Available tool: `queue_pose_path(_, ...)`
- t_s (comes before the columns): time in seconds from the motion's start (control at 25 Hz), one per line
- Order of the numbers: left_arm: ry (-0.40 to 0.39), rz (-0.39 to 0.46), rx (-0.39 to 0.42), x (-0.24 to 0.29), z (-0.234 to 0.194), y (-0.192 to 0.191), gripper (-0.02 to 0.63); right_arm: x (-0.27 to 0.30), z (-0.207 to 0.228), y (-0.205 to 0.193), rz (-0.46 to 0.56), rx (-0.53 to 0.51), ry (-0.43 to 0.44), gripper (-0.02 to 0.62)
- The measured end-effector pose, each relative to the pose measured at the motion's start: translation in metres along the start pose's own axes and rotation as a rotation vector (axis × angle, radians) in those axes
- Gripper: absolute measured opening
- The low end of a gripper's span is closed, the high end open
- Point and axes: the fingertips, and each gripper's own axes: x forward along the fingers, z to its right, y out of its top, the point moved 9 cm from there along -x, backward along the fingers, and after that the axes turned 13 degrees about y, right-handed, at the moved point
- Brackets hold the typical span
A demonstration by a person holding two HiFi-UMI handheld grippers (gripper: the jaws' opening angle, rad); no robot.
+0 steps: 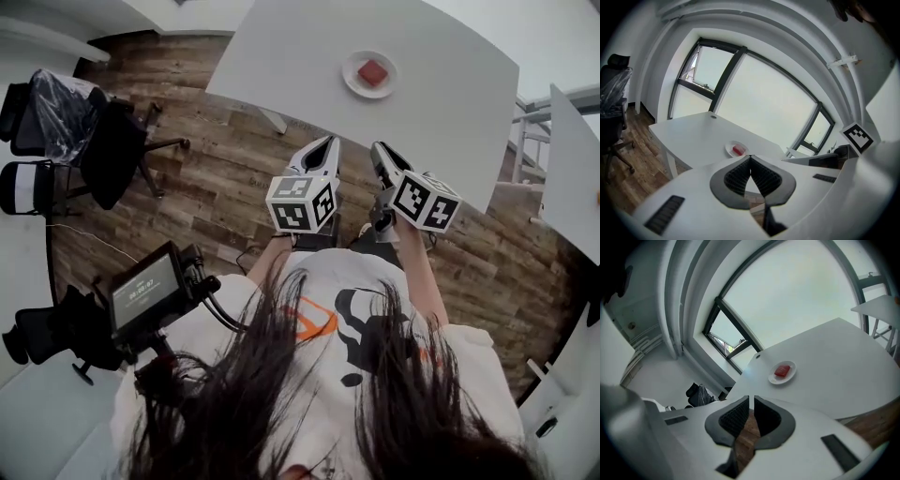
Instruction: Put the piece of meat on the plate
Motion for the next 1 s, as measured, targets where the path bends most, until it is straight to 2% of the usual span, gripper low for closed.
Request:
queue_pose_path(0.16, -0.004, 0.031, 0.036, -0.03, 0.048, -0.022, 0.006, -0.054, 0.006, -0.011, 0.04, 0.0, 0.036, 0.035)
queue_pose_path(0.36, 0.035, 0.047, 0.027, -0.04, 0.053, -0.026, 0.006, -0.067, 0.001, -0.018, 0.027, 0.005, 0.06, 0.006)
queue_pose_path(0.56, 0.096, 0.1, -0.006, -0.099, 0.123, -0.096, 0.006, -0.17, 0.022, -0.064, 0.004, -0.029, 0.111, 0.006)
queue_pose_path(0.72, 0.163, 0.107, -0.034, -0.138, 0.154, -0.14, 0.006, -0.219, 0.03, -0.09, -0.04, -0.045, 0.148, 0.006)
queue_pose_path(0.84, 0.194, 0.099, -0.041, -0.167, 0.173, -0.164, 0.006, -0.247, 0.029, -0.107, -0.069, -0.038, 0.176, 0.006)
queue_pose_path(1.0, 0.229, 0.13, -0.036, -0.2, 0.191, -0.178, 0.006, -0.274, 0.019, -0.127, -0.099, -0.054, 0.22, 0.006)
